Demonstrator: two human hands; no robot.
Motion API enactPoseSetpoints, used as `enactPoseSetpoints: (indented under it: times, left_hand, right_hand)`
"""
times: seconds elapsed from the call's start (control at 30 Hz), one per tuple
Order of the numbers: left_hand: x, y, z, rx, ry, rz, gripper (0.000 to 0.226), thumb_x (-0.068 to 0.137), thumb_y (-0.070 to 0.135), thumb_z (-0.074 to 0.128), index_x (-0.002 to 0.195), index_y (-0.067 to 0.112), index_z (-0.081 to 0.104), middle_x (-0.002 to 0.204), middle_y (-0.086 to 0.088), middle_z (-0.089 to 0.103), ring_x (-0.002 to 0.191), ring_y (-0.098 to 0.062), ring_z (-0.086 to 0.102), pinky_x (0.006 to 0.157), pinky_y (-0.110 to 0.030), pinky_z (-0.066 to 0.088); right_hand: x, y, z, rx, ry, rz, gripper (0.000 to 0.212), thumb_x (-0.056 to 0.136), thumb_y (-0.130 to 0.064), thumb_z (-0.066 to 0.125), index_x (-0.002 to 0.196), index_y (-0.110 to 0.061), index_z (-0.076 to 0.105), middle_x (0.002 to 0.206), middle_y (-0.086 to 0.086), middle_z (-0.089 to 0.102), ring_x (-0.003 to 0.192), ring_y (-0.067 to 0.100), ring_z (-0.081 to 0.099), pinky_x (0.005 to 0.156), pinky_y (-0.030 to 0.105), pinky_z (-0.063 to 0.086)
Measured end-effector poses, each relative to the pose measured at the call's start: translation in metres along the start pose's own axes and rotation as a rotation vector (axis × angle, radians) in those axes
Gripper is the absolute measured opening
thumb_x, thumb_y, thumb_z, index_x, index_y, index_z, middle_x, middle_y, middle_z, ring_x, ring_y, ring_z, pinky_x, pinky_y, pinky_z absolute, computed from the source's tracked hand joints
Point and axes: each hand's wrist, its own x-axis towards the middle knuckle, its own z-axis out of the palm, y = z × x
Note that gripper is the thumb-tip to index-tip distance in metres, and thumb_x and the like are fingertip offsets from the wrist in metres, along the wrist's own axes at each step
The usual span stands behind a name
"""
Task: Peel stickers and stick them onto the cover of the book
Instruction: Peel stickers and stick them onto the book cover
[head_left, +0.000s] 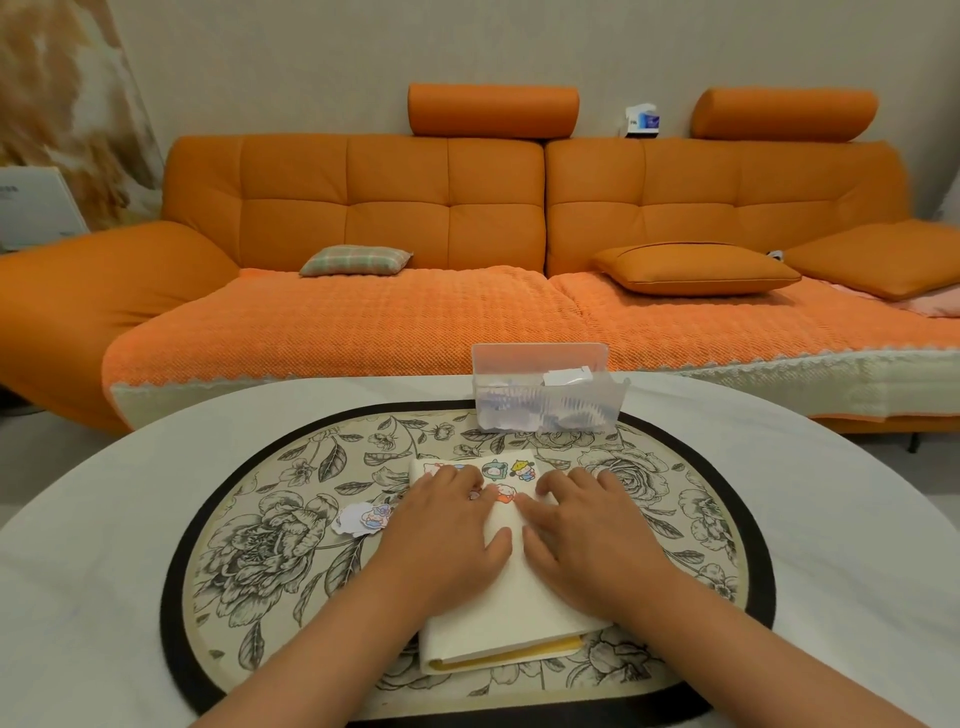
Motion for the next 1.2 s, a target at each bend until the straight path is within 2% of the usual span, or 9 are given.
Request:
enactPoseSetpoints:
  times: [0.1,0.2,0.33,0.43,0.63,0.73,0.83,1.03,1.2]
  left_hand:
    - [-0.001,-0.008,-0.002,0.025,-0.025,0.054,0.077,0.084,0.062,0.007,0.148,0.038,0.043,0.148,0.010,0.039,0.131,-0.017,0.036,0.101,-0.033,0.037]
    - [-0.002,-0.014,-0.001,-0.023,-0.049,0.068,0.049,0.099,0.057,0.031,0.147,0.049,0.039,0.150,0.012,0.035,0.135,-0.016,0.032,0.103,-0.032,0.036]
    - [0.000,-0.010,0.001,-0.053,-0.013,0.019,0.049,0.101,0.046,0.033,0.147,0.034,0.044,0.149,0.010,0.040,0.136,-0.015,0.033,0.109,-0.033,0.031]
    - [0.002,-0.012,0.004,-0.050,0.008,-0.010,0.053,0.100,0.049,0.034,0.142,0.022,0.049,0.148,0.007,0.043,0.135,-0.016,0.036,0.108,-0.035,0.036]
    - [-0.007,-0.023,-0.002,-0.226,0.014,0.049,0.059,0.102,0.050,0.038,0.155,0.024,0.033,0.159,0.006,0.031,0.146,-0.013,0.023,0.120,-0.032,0.019]
    - [-0.015,-0.042,-0.016,-0.359,0.147,-0.008,0.056,0.103,0.045,0.042,0.155,0.028,0.032,0.157,0.009,0.034,0.144,-0.009,0.025,0.119,-0.030,0.023]
    - [-0.026,-0.070,-0.030,-0.359,0.219,-0.103,0.049,0.103,0.042,0.042,0.152,0.033,0.037,0.151,0.013,0.041,0.140,-0.010,0.032,0.111,-0.033,0.035]
    - [-0.049,-0.121,-0.027,-0.266,0.146,-0.223,0.041,0.102,0.034,0.049,0.143,0.036,0.050,0.140,0.013,0.052,0.133,-0.011,0.044,0.099,-0.032,0.045]
    - [-0.059,-0.131,-0.017,-0.270,0.034,-0.181,0.043,0.100,0.039,0.051,0.143,0.037,0.049,0.141,0.011,0.049,0.134,-0.012,0.042,0.104,-0.036,0.044]
  right_hand:
    - [0.000,-0.001,-0.004,0.013,-0.045,0.004,0.043,0.088,-0.047,0.033,0.101,-0.031,0.071,0.102,-0.005,0.066,0.086,0.021,0.059,0.072,0.039,0.043]
    - [0.002,-0.004,-0.007,0.034,-0.056,-0.008,0.052,0.089,-0.048,0.025,0.115,-0.033,0.068,0.112,-0.005,0.062,0.098,0.021,0.056,0.081,0.038,0.039]
    - [0.004,-0.005,-0.012,0.039,-0.084,-0.002,0.053,0.091,-0.046,0.025,0.124,-0.031,0.064,0.121,-0.005,0.058,0.107,0.021,0.053,0.088,0.038,0.037]
    - [0.004,-0.007,-0.013,0.009,-0.049,-0.008,0.057,0.089,-0.047,0.022,0.119,-0.034,0.068,0.114,-0.004,0.064,0.101,0.022,0.056,0.083,0.038,0.041]
    - [0.011,-0.018,-0.030,0.010,-0.097,-0.009,0.044,0.098,-0.047,0.038,0.138,-0.034,0.053,0.138,-0.005,0.050,0.123,0.020,0.047,0.099,0.038,0.038]
    - [0.021,-0.035,-0.039,0.130,-0.044,-0.034,0.044,0.098,-0.044,0.044,0.141,-0.036,0.051,0.134,-0.007,0.051,0.119,0.018,0.052,0.093,0.035,0.044]
    - [0.031,-0.055,-0.042,0.274,0.001,-0.088,0.042,0.097,-0.041,0.048,0.138,-0.036,0.056,0.126,-0.010,0.057,0.111,0.015,0.057,0.084,0.032,0.047]
    - [0.046,-0.093,-0.039,0.336,-0.008,-0.214,0.037,0.099,-0.037,0.050,0.134,-0.033,0.061,0.124,-0.011,0.059,0.114,0.013,0.056,0.085,0.033,0.049]
    - [0.058,-0.110,-0.029,0.197,-0.050,-0.288,0.037,0.100,-0.042,0.049,0.133,-0.031,0.061,0.124,-0.008,0.059,0.112,0.018,0.055,0.080,0.033,0.046]
